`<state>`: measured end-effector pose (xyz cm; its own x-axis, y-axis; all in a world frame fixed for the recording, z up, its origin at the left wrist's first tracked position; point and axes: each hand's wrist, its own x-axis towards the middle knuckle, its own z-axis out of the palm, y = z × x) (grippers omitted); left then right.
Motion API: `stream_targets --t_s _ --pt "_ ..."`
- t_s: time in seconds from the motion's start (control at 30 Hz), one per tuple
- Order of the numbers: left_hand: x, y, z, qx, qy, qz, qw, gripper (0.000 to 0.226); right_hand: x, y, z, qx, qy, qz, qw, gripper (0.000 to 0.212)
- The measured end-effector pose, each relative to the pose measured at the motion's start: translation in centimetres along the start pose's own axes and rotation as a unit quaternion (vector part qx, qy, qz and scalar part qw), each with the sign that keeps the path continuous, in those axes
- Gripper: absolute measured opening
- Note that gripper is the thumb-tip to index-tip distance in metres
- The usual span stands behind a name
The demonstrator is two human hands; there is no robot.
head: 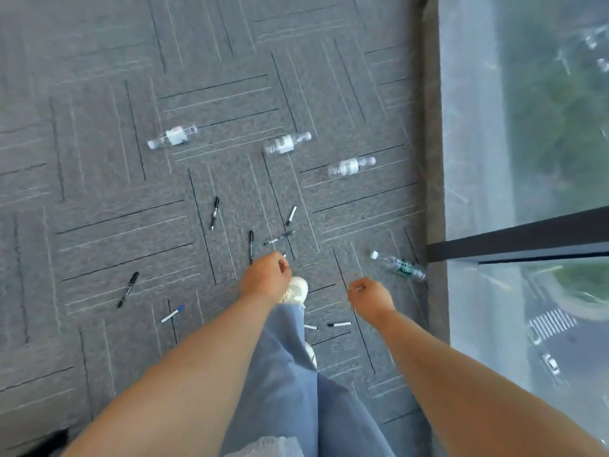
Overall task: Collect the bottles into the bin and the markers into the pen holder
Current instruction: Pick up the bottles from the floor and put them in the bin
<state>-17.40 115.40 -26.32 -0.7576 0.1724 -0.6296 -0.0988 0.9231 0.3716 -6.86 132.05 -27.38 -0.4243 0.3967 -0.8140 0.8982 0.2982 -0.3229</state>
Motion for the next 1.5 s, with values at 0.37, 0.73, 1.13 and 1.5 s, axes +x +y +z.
stream_targets --t_s 0.37,0.73,1.13,1.5 --pt "11.5 10.1 2.3 0.124 -0.076 0.111 0.983 0.017 10.5 -1.3 -7.8 0.112 0.055 0.034 0.992 0.030" --pt "20.2 15.2 21.9 0.147 -0.128 0.178 0.965 0.030 24.4 13.1 -8.6 0.079 0.058 0.074 0.992 0.028" --pt "35.9 15.5 47.5 0.376 -0.208 0.341 0.836 0.101 47.1 21.8 -10.9 0.073 0.163 -0.035 0.983 0.024" --pt "37.8 16.8 48.6 0.389 -0.235 0.405 0.794 0.043 49.5 20.7 -11.8 0.072 0.153 -0.059 0.984 0.022"
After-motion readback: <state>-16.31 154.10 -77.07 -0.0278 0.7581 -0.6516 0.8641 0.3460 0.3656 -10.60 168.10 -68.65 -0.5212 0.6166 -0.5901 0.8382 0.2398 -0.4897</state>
